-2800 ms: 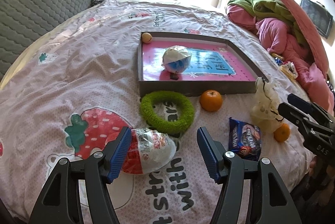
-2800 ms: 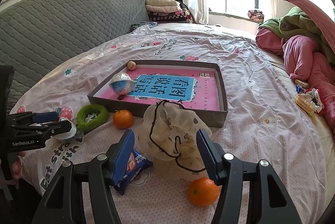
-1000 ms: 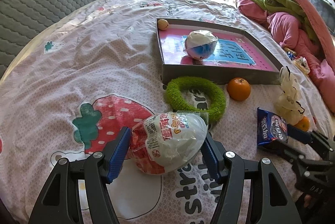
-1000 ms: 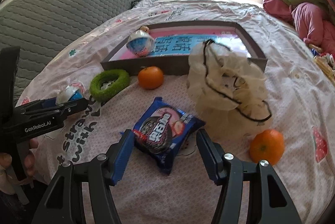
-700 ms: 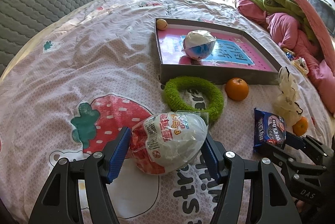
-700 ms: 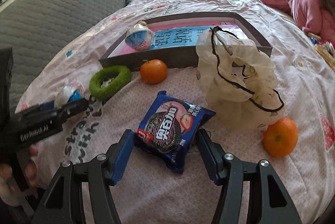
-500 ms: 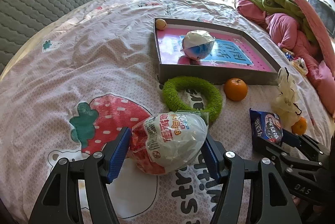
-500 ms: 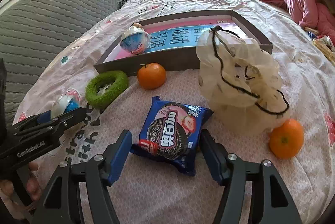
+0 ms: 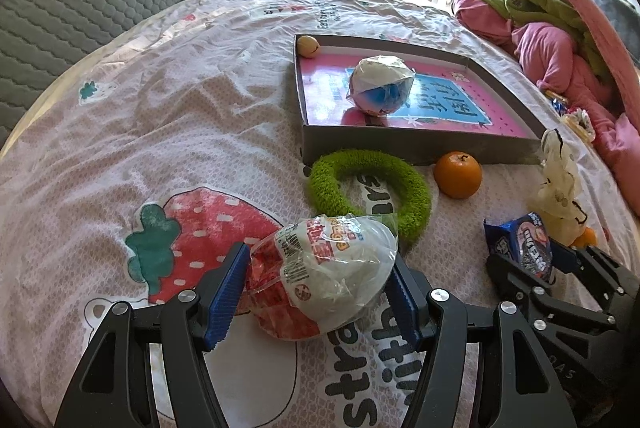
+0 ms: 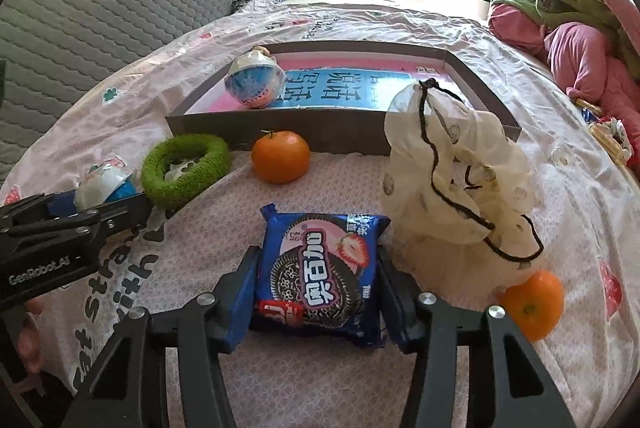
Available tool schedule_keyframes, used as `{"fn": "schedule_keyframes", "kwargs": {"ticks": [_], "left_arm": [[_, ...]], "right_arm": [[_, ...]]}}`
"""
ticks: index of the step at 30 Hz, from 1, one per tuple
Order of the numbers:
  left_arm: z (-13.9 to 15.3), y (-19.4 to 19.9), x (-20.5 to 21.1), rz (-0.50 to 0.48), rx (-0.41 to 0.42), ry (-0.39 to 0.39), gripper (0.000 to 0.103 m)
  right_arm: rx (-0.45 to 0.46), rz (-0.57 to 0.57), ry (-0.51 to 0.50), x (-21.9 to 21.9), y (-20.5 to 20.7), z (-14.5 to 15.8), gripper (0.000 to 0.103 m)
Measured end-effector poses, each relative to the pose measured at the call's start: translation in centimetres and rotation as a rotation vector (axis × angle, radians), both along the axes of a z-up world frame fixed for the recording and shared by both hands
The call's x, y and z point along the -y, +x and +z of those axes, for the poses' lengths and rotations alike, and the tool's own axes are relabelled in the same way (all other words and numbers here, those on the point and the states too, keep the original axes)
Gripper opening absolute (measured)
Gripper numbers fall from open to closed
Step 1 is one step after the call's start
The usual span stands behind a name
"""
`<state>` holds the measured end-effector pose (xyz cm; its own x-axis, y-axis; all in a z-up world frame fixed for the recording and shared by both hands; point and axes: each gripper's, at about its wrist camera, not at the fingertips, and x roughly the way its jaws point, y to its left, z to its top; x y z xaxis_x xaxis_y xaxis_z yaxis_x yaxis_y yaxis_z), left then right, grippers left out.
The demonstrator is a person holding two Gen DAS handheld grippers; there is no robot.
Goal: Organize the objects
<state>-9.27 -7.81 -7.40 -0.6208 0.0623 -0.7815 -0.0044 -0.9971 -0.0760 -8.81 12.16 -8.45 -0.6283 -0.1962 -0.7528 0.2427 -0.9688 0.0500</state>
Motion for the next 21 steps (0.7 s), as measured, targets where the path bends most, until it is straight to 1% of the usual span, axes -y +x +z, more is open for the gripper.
{"fn": "schedule_keyframes", "kwargs": {"ticks": [6, 14, 21], "left_arm": [[-0.4, -0.5, -0.4, -0.010, 0.009, -0.023, 0.067], [-0.4, -0.7, -0.1, -0.011, 0.024, -0.001, 0.067], [0.3, 0.1, -0.3, -0.030, 0.016, 0.030, 0.066]], "right_arm": [[-0.015, 0.034, 0.006, -0.1, 0.4, 0.0, 0.052], [-0.022, 0.078, -0.011, -0.4, 0.9, 0.2, 0.052], [-0.062, 0.130, -0.015, 0.2, 1.5, 1.0, 0.052]]}}
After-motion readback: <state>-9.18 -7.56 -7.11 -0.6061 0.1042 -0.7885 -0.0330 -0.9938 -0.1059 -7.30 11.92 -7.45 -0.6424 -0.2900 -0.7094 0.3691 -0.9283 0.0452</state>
